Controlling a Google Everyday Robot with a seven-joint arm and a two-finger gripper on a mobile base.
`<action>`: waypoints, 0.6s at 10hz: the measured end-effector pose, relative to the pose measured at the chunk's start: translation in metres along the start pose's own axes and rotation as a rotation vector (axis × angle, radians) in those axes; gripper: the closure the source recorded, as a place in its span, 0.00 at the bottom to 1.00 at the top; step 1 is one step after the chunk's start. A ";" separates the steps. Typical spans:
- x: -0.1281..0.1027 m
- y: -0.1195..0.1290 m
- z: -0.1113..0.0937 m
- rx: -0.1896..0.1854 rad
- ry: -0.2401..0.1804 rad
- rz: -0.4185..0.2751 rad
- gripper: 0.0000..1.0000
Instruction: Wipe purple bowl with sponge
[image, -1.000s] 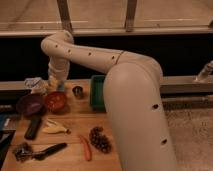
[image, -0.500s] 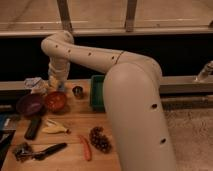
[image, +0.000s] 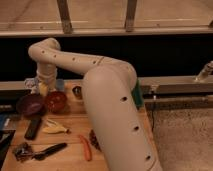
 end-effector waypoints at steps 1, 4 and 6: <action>-0.009 0.013 0.013 -0.028 0.018 -0.035 1.00; -0.030 0.056 0.046 -0.136 0.085 -0.123 1.00; -0.027 0.054 0.046 -0.138 0.092 -0.120 1.00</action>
